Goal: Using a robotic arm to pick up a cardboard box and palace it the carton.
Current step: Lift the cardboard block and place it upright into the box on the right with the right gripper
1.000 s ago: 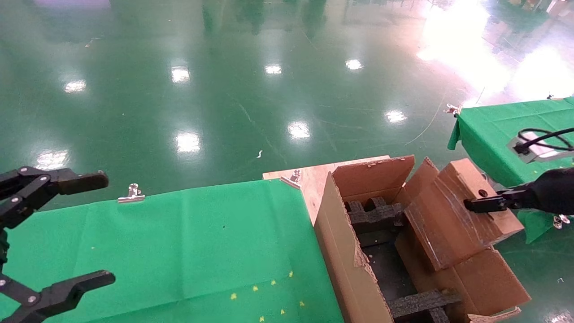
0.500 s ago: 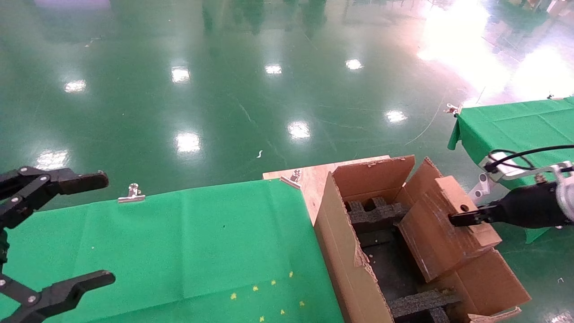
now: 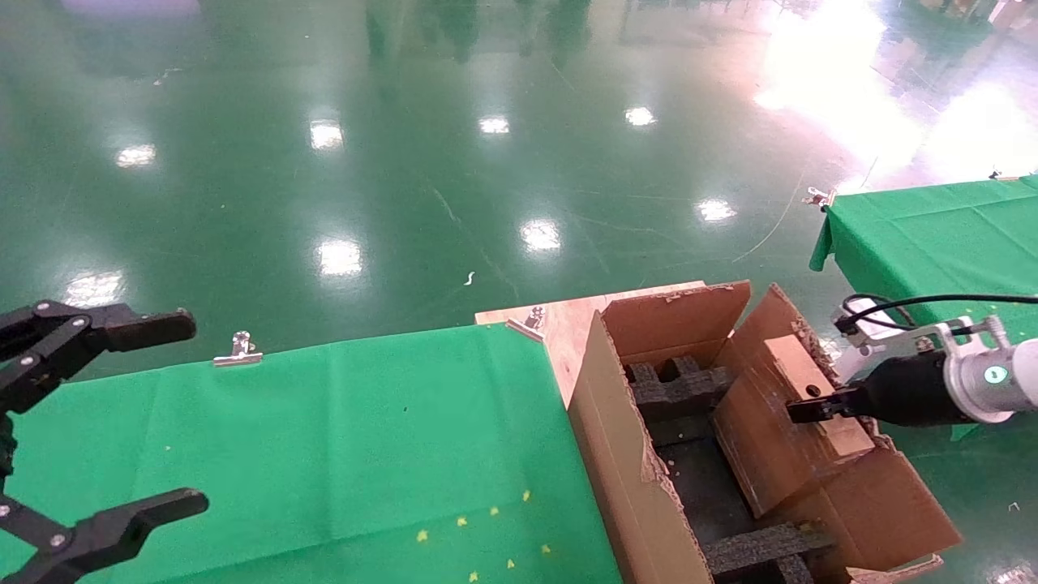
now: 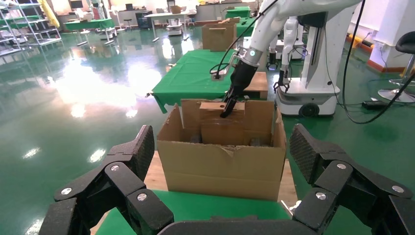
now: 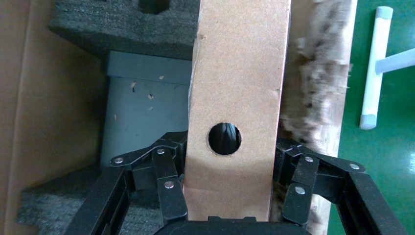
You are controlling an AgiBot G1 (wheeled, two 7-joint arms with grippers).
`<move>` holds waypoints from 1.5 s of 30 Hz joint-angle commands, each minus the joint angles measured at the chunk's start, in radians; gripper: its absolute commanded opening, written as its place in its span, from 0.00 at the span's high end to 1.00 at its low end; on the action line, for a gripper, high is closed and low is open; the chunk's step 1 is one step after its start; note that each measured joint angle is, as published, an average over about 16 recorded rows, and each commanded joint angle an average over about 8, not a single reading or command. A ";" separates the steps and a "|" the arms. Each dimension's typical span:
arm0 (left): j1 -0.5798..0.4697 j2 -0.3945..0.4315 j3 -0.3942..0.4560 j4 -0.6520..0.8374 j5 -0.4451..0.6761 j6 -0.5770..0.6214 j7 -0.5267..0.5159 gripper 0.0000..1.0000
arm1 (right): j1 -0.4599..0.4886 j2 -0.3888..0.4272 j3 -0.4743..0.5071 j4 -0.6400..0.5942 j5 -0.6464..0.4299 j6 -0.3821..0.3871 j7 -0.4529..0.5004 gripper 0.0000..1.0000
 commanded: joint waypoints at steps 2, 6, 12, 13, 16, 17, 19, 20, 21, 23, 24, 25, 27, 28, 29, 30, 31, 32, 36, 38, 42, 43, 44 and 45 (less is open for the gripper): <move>0.000 0.000 0.000 0.000 0.000 0.000 0.000 0.00 | -0.024 -0.010 0.000 -0.001 0.007 0.022 0.006 1.00; 0.000 0.000 0.000 0.000 0.000 0.000 0.000 0.00 | -0.051 -0.026 0.003 -0.007 0.017 0.040 0.002 1.00; 0.000 0.000 0.000 0.000 0.000 0.000 0.000 0.00 | -0.091 -0.058 0.005 -0.026 0.028 0.066 -0.018 1.00; 0.000 0.000 0.000 0.000 0.000 0.000 0.000 0.00 | -0.098 -0.064 0.005 -0.031 0.029 0.070 -0.022 1.00; 0.000 0.000 0.000 0.000 0.000 0.000 0.000 0.00 | -0.117 -0.081 0.006 -0.049 0.031 0.080 -0.036 1.00; 0.000 0.000 0.000 0.000 0.000 0.000 0.000 0.00 | -0.123 -0.086 0.006 -0.055 0.032 0.082 -0.041 1.00; 0.000 0.000 0.000 0.000 0.000 0.000 0.000 0.00 | -0.135 -0.097 0.006 -0.069 0.035 0.087 -0.050 1.00; 0.000 0.000 0.000 0.000 0.000 0.000 0.000 0.00 | -0.141 -0.103 0.007 -0.077 0.036 0.089 -0.054 1.00; 0.000 0.000 0.000 0.000 0.000 0.000 0.000 0.00 | -0.147 -0.108 0.007 -0.084 0.037 0.090 -0.059 1.00; 0.000 0.000 0.000 0.000 0.000 0.000 0.000 0.00 | -0.159 -0.120 0.008 -0.099 0.040 0.092 -0.066 1.00; 0.000 0.000 0.000 0.000 0.000 0.000 0.000 0.00 | -0.164 -0.126 0.008 -0.107 0.042 0.092 -0.071 1.00; 0.000 0.000 0.000 0.000 0.000 0.000 0.000 0.00 | -0.169 -0.131 0.009 -0.115 0.043 0.093 -0.075 1.00; 0.000 0.000 0.000 0.000 0.000 0.000 0.000 0.00 | -0.179 -0.143 0.009 -0.130 0.045 0.094 -0.083 1.00; 0.000 0.000 0.000 0.000 0.000 0.000 0.000 0.00 | -0.183 -0.149 0.010 -0.138 0.046 0.094 -0.087 1.00; 0.000 0.000 0.000 0.000 0.000 0.000 0.000 0.00 | -0.187 -0.155 0.010 -0.146 0.047 0.094 -0.092 1.00; 0.000 0.000 0.000 0.000 0.000 0.000 0.000 0.00 | -0.191 -0.161 0.010 -0.154 0.047 0.094 -0.097 1.00; 0.000 0.000 0.000 0.000 0.000 0.000 0.000 0.00 | -0.195 -0.166 0.010 -0.161 0.048 0.094 -0.102 1.00; 0.000 0.000 0.000 0.000 0.000 0.000 0.000 0.00 | -0.197 -0.170 0.011 -0.167 0.048 0.093 -0.105 1.00; 0.000 0.000 0.001 0.000 -0.001 0.000 0.000 0.00 | -0.207 -0.186 0.013 -0.189 0.051 0.094 -0.121 0.69; 0.000 0.000 0.001 0.000 -0.001 0.000 0.000 0.00 | -0.209 -0.190 0.014 -0.195 0.051 0.094 -0.124 0.44; 0.000 0.000 0.001 0.000 -0.001 0.000 0.000 0.00 | -0.211 -0.192 0.014 -0.198 0.052 0.094 -0.126 0.00; 0.000 0.000 0.001 0.000 -0.001 0.000 0.000 0.00 | -0.211 -0.192 0.014 -0.197 0.052 0.093 -0.126 0.00; 0.000 0.000 0.001 0.000 -0.001 0.000 0.000 0.00 | -0.210 -0.191 0.014 -0.196 0.052 0.093 -0.126 0.00; 0.000 0.000 0.001 0.000 -0.001 0.000 0.000 0.00 | -0.209 -0.190 0.014 -0.194 0.052 0.093 -0.125 0.00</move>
